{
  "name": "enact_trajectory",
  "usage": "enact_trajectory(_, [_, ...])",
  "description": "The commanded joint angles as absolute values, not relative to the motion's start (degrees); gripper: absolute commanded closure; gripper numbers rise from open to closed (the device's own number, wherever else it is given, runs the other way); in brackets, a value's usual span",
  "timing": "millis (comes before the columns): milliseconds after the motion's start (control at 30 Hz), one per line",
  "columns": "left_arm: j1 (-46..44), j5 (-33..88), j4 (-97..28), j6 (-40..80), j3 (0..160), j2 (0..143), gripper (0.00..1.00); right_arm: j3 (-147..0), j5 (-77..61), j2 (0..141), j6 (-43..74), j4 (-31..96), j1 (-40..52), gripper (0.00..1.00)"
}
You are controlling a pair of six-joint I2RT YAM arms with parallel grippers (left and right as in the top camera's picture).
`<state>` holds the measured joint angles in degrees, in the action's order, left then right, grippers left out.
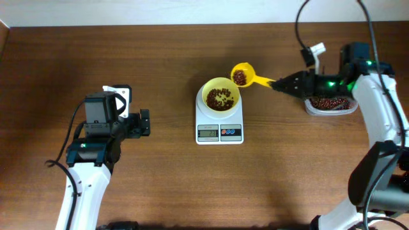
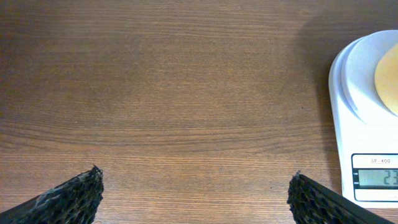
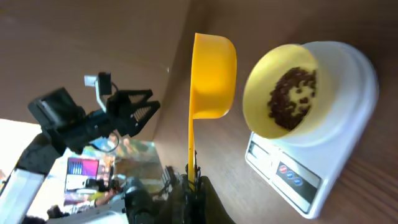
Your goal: Scoop item into bowl and weigh 50g on scale
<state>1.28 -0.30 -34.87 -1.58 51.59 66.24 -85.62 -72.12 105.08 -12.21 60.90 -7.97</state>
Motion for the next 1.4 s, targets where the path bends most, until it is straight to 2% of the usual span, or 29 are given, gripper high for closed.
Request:
enact_trajectory(0, [1.56,-0.69,-34.74,-2.46,51.44,66.54,0.01,-85.65,-68.42,105.38,-4.93,56.77,-4.78,0.96])
enact_trajectory(167, [1.56,-0.69,-34.74,-2.46,51.44,66.54,0.01,-85.67,-52.60,105.38,-2.26,52.64,-0.56,0.96])
enact_trajectory(333, [1.56,-0.69,-34.74,-2.46,51.44,66.54,0.01,-85.67,-49.84,105.38,-2.31,46.04,3.49,0.96])
enact_trajectory(400, [1.56,-0.69,-34.74,-2.46,51.44,66.54,0.01,-85.67,-42.74,105.38,-3.27,45.76,5.23,0.96])
enact_trajectory(767, [1.56,-0.69,-34.74,-2.46,51.44,66.54,0.01,-85.89,-45.34,103.68,-16.75,46.70,5.74,0.96])
enact_trajectory(967, [1.56,-0.69,-34.74,-2.46,51.44,66.54,0.01,-85.93,-35.44,103.53,-23.44,46.70,9.10,0.96])
enact_trajectory(1367, [1.56,-0.69,-34.74,-2.46,51.44,66.54,0.01,-86.96,-28.95,100.97,-23.81,46.94,12.21,0.96])
